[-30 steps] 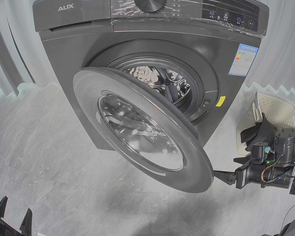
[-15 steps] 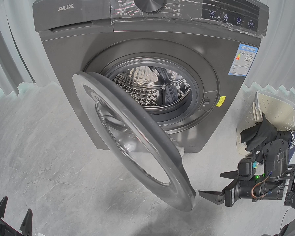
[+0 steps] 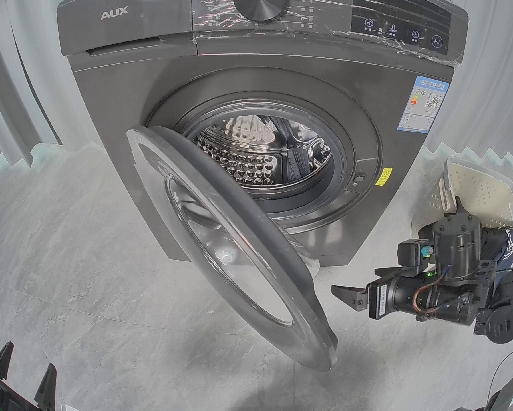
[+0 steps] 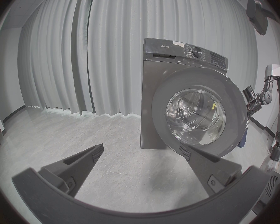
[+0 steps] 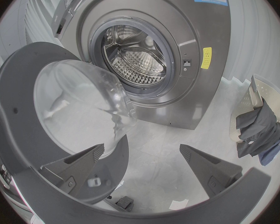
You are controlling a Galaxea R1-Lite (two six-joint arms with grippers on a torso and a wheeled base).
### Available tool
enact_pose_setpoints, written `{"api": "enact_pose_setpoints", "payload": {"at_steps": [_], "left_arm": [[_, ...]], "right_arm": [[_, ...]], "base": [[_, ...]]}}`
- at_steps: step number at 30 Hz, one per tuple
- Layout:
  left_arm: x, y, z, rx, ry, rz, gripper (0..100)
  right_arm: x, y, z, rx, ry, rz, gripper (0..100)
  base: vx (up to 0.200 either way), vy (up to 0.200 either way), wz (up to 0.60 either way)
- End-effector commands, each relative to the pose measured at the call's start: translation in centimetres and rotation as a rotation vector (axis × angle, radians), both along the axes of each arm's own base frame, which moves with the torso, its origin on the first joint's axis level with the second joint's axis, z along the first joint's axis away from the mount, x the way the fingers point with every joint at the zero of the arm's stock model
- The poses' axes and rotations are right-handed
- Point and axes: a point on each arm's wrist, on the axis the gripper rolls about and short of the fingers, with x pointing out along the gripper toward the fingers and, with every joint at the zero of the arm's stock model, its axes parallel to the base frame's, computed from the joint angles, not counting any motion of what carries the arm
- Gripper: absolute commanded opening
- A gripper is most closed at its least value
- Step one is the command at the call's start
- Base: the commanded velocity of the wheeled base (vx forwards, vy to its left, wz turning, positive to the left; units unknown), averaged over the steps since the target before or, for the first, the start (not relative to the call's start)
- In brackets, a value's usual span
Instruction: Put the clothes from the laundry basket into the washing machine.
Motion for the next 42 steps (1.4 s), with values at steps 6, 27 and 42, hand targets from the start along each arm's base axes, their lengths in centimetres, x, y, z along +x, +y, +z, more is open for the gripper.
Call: {"api": "enact_pose_setpoints", "payload": {"at_steps": [6, 27, 42], "left_arm": [[0.1, 0.0, -0.4, 0.001, 0.017, 0.001, 100], [0.1, 0.0, -0.4, 0.001, 0.020, 0.001, 100], [0.1, 0.0, -0.4, 0.001, 0.018, 0.001, 100]], "right_arm": [[1.4, 2.3, -1.8, -0.025, 0.031, 0.027, 100], [-2.8, 4.6, -2.8, 0.049, 0.011, 0.276, 100], [2.0, 1.6, -0.8, 0.091, -0.097, 0.068, 100]], "base": [[0.000, 0.000, 0.00], [0.000, 0.000, 0.00], [0.000, 0.000, 0.00]]}}
